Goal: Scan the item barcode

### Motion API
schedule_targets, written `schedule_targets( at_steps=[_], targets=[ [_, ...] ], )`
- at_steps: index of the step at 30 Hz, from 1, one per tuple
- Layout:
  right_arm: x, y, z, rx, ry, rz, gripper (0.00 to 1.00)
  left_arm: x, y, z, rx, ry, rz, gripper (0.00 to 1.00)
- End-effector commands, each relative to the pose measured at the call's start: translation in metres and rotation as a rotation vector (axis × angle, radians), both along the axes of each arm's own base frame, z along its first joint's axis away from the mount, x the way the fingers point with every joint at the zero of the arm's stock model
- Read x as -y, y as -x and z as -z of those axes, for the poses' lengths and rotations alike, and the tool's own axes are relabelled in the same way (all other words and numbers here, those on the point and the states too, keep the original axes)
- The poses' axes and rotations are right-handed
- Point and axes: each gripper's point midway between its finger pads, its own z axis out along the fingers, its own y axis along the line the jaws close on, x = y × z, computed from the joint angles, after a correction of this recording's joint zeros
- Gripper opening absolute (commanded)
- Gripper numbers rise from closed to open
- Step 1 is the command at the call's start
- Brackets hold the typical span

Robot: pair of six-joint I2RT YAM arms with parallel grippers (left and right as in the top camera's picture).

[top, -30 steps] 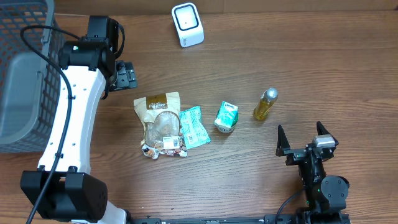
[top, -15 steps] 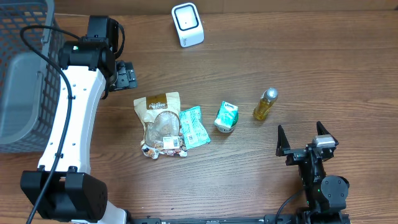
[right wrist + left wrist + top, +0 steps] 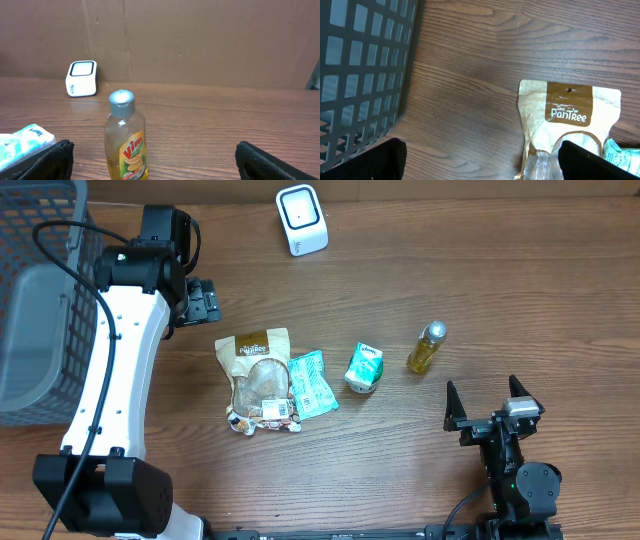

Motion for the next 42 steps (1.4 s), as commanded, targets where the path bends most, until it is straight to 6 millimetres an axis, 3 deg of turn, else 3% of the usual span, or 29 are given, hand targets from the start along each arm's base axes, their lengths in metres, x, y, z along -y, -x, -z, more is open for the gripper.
schedule_targets(
  at_steps=[1, 37, 42],
  targets=[
    [-0.002, 0.0, 0.002, 0.004, 0.001, -0.006, 1.0, -0.004, -0.003, -0.004, 0.009, -0.018, -0.003, 1.0],
    [-0.002, 0.0, 0.002, 0.004, 0.001, -0.007, 1.0, -0.004, -0.003, -0.004, 0.009, -0.018, -0.003, 1.0],
    [-0.015, 0.002, 0.0, 0.012, -0.002, -0.086, 1.0, -0.004, -0.003, -0.004, 0.009, -0.018, -0.003, 1.0]
  ],
)
